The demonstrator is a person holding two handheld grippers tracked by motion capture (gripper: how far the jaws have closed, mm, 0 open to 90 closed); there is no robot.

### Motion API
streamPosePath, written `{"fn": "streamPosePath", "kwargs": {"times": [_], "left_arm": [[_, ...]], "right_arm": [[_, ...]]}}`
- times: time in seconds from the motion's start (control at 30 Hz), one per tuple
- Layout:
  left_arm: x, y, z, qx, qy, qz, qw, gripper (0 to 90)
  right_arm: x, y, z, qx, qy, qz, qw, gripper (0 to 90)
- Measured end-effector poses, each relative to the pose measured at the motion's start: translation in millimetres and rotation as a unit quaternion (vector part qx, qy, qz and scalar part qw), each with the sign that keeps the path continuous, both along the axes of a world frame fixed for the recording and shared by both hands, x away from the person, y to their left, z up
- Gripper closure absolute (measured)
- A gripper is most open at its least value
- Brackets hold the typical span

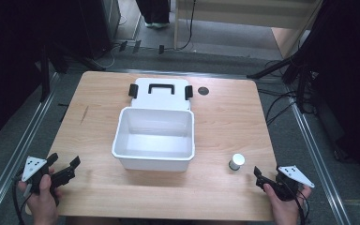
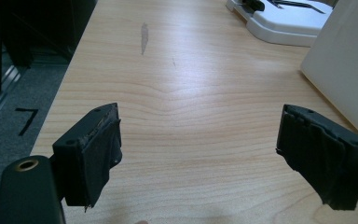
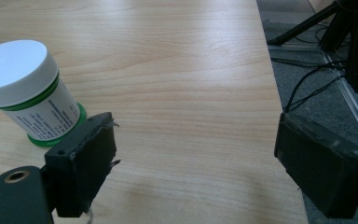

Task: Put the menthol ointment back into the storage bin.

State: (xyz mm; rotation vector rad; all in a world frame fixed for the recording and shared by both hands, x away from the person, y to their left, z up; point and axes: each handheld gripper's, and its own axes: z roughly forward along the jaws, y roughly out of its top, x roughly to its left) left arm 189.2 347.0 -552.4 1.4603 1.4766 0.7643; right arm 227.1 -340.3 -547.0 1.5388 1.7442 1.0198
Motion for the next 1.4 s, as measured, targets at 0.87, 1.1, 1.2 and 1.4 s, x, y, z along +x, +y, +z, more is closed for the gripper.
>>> {"fn": "streamPosePath", "kwargs": {"times": [0.87,1.1,1.2,1.4], "left_arm": [[3.7,-5.4,0.3,0.005,-0.002,-0.019,0.9998,15.2],[4.1,-4.6,0.3,0.002,0.001,-0.021,0.9998,15.2],[4.5,-4.3,0.1,-0.001,0.001,-0.023,0.9997,15.2],[5.4,-5.3,0.1,0.001,0.002,-0.036,0.9993,15.6]], "right_arm": [[18.6,23.2,37.6,-0.101,0.140,0.050,0.9836,13.6],[33.7,34.9,62.3,-0.148,0.210,0.086,0.9625,13.5],[41.0,40.1,66.5,-0.170,0.251,0.107,0.9470,13.5],[46.7,50.1,65.7,-0.183,0.294,0.146,0.9267,13.4]]}}
